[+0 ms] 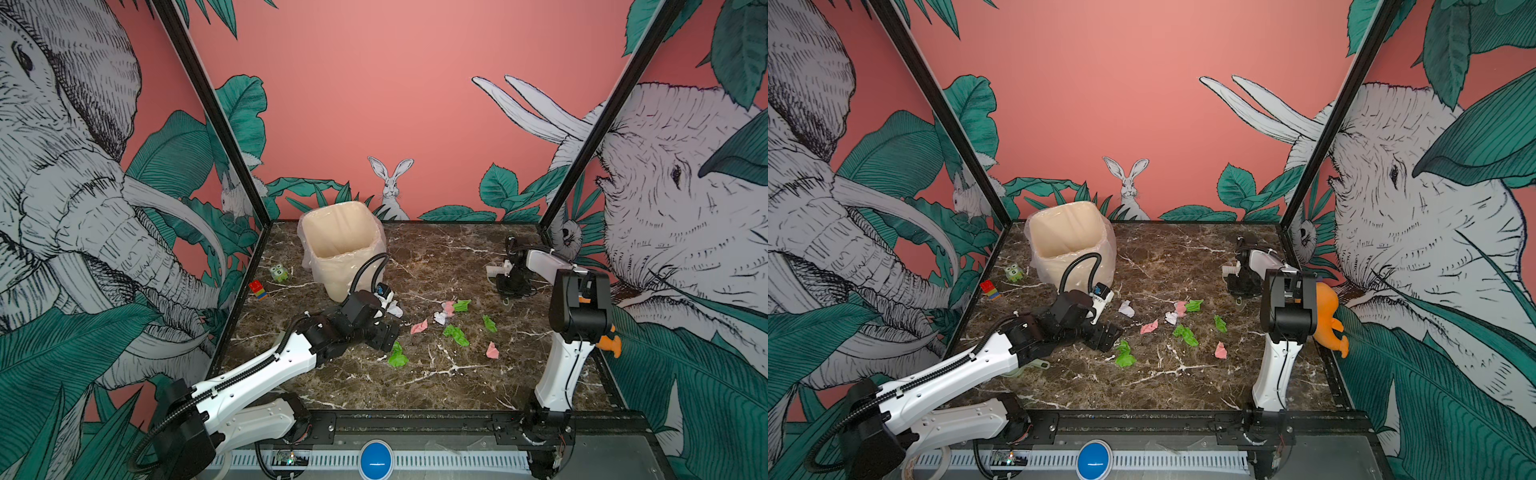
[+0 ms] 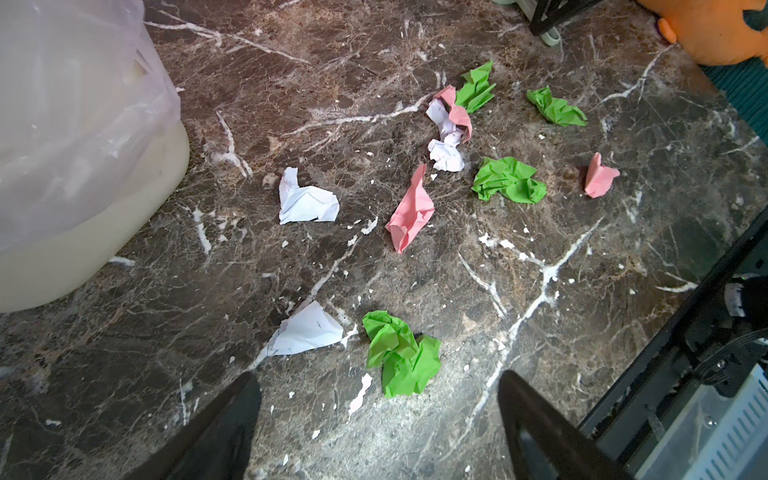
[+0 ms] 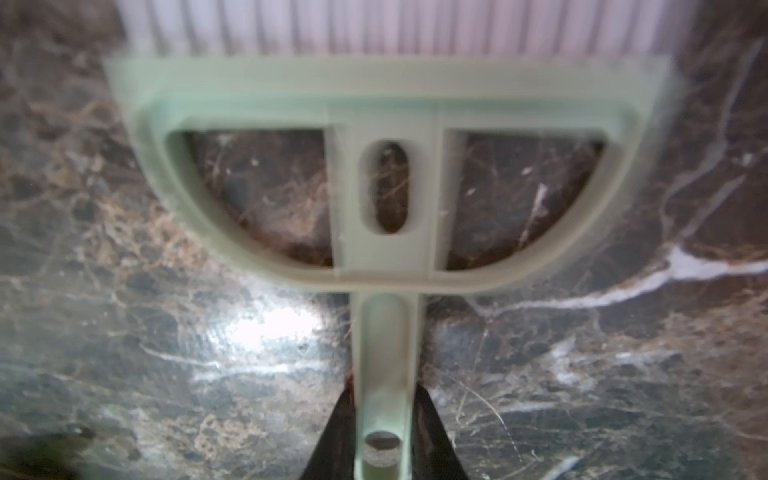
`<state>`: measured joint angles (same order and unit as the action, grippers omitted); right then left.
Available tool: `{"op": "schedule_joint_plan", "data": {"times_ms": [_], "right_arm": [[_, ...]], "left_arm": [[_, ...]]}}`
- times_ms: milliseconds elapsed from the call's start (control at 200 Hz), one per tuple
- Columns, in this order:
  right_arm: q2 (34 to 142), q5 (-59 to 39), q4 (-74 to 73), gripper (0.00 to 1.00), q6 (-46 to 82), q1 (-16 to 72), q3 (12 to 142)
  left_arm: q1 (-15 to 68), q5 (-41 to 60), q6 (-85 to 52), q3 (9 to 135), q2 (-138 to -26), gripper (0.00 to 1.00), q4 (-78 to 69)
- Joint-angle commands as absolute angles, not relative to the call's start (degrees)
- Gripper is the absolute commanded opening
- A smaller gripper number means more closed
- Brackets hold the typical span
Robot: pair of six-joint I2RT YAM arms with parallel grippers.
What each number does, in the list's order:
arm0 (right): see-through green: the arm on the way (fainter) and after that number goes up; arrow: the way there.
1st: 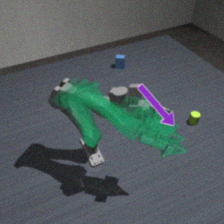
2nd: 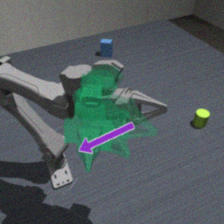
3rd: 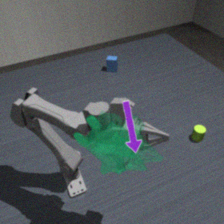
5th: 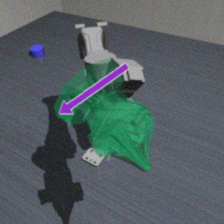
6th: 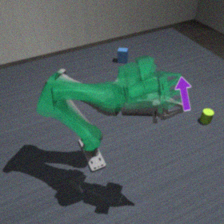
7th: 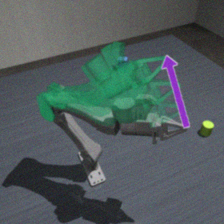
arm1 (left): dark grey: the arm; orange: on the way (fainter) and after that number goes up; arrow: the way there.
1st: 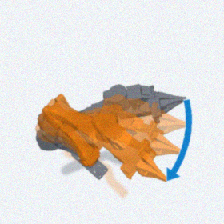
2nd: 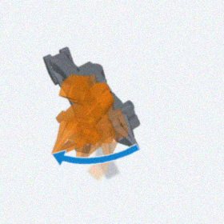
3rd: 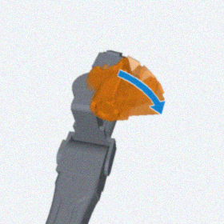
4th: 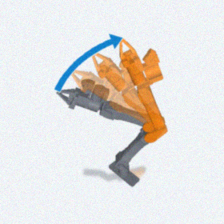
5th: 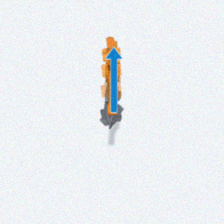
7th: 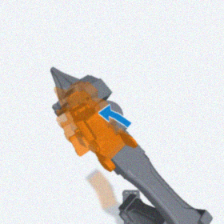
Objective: Sweep away the paper scraps from the table
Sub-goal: 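Grasp the green brush handle with the right gripper and lift it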
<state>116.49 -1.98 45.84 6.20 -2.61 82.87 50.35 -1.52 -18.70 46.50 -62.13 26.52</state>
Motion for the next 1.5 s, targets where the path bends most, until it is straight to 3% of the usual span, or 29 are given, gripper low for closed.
{"op": "schedule_joint_plan", "data": {"times_ms": [0,110,560,980,1491], "right_arm": [[118.3,0.0,46.3,0.11,5.7,-2.6,82.0],[116.5,0.4,46.2,0.0,5.7,-2.3,81.4],[95.6,1.4,47.7,0.0,8.1,3.4,75.5],[75.2,0.2,51.7,0.0,10.6,15.9,72.9],[68.8,-9.5,53.6,0.0,15.6,23.5,80.2]], "left_arm": [[50.5,-2.0,-19.6,46.7,-62.3,0.91,26.3],[50.3,-2.0,-19.9,47.8,-63.1,0.91,26.4],[49.6,2.8,-23.5,63.0,-70.9,0.91,22.5],[49.4,9.9,-30.0,75.9,-82.4,0.9,11.1],[46.8,22.7,-36.7,87.1,-93.8,0.73,-2.8]]}}
